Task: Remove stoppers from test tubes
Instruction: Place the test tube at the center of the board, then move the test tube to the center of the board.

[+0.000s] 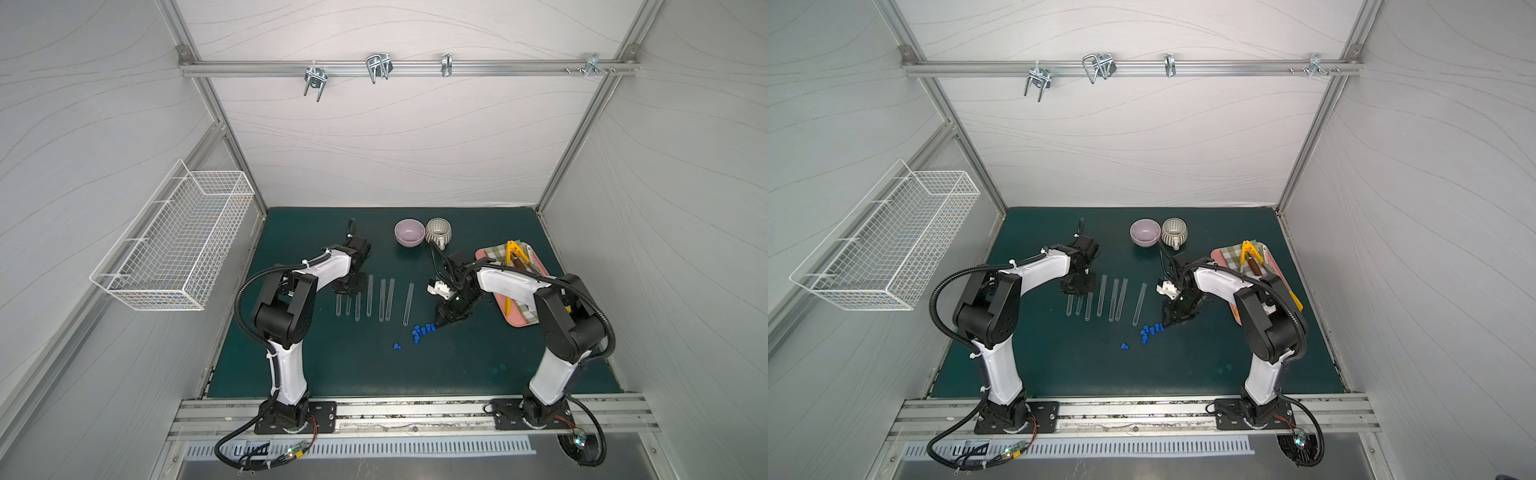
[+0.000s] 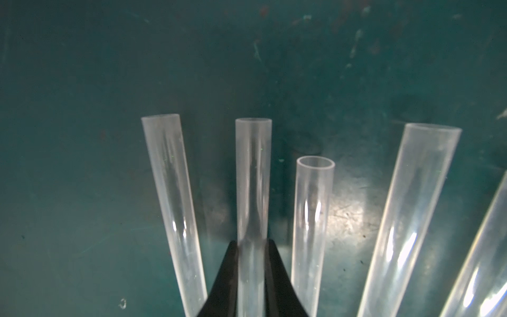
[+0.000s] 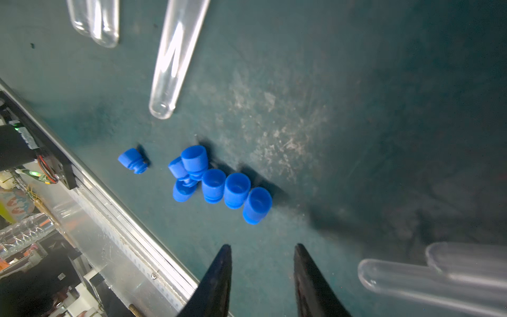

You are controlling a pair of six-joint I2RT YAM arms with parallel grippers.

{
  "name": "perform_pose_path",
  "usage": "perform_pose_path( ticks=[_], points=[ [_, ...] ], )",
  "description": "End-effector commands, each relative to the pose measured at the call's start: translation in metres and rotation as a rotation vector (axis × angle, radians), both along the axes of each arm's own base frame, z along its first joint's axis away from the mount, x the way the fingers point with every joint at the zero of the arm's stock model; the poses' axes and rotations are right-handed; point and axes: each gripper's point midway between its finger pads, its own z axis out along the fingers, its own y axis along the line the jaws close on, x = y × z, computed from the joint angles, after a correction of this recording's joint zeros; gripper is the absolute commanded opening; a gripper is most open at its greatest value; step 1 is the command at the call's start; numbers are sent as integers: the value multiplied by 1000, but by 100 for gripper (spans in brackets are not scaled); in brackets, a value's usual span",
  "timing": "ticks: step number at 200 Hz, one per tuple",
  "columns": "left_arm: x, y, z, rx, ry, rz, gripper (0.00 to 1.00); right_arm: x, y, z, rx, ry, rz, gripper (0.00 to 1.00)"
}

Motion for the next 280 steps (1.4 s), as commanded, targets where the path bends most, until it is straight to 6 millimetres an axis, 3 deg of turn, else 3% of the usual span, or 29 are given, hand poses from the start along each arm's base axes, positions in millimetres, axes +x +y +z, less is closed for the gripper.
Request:
perform_pose_path(
  ticks=[1, 83, 114, 145, 174, 211, 280],
  points=[
    [6, 3, 6, 14, -11, 27, 19, 7, -2, 21, 51, -39, -16, 44],
    [12, -2, 35, -17, -64, 23, 35, 27, -13, 57, 156, -118, -106, 56],
    [13, -9, 57, -9, -104, -5, 37, 31, -15, 64, 201, -123, -134, 58],
    [12, -30, 86, -18, -160, -44, 38, 43, -26, 72, 303, -119, -222, 60],
    [11, -61, 113, -83, -205, -78, 45, 61, -51, 75, 324, -128, -329, 60],
    [10, -120, 138, -188, -240, -141, 55, 73, -73, 92, 352, -203, -422, 65],
    [3, -229, 133, -293, -227, -213, 62, 86, -116, 108, 422, -292, -621, 67]
  ],
)
